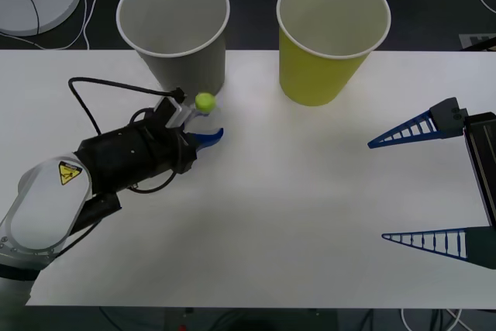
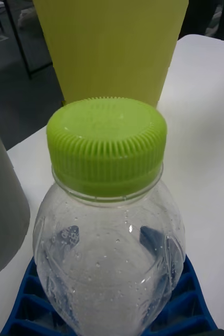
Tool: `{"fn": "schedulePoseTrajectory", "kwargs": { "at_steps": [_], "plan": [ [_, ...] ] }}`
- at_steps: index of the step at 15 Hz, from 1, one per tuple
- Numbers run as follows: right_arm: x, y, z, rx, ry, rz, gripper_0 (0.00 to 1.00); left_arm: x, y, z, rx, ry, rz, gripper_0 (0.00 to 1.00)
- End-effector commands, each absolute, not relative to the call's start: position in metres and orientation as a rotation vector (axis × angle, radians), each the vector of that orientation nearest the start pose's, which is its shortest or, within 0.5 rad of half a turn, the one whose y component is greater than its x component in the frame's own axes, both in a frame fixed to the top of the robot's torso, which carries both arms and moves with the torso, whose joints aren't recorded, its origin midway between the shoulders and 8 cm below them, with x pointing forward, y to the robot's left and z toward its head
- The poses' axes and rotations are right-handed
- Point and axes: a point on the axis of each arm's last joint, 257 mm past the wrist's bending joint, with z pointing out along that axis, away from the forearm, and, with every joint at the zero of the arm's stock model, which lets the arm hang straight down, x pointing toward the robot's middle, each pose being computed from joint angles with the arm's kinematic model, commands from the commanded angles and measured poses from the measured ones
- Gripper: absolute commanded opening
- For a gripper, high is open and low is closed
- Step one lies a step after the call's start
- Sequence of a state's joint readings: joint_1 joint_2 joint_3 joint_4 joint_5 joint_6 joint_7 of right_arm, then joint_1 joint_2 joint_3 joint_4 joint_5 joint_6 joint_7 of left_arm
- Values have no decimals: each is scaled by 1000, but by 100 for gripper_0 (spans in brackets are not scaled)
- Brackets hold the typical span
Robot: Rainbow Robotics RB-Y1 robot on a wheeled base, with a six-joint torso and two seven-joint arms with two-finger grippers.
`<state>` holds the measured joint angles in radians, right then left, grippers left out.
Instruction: Put the can into the green bin and the plastic bottle into the gray bin
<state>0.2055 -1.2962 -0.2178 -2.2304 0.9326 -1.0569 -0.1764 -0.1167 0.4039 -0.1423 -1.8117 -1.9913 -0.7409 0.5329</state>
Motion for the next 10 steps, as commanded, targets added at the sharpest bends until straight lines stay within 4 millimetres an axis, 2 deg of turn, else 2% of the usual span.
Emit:
{"fn": "schedulePoseTrajectory", "kwargs": {
  "at_steps": [1,6,10],
  "plan": [
    [282,-171,-79,-1639,1368,573,100,483,108,-196,912,1621,-309,0],
    [282,-171,-79,-1639,1368,573,100,467,115,-181,867,1682,-299,0],
    [282,-171,-79,-1639,1368,573,100,451,121,-158,853,1742,-276,0]
  ]
}}
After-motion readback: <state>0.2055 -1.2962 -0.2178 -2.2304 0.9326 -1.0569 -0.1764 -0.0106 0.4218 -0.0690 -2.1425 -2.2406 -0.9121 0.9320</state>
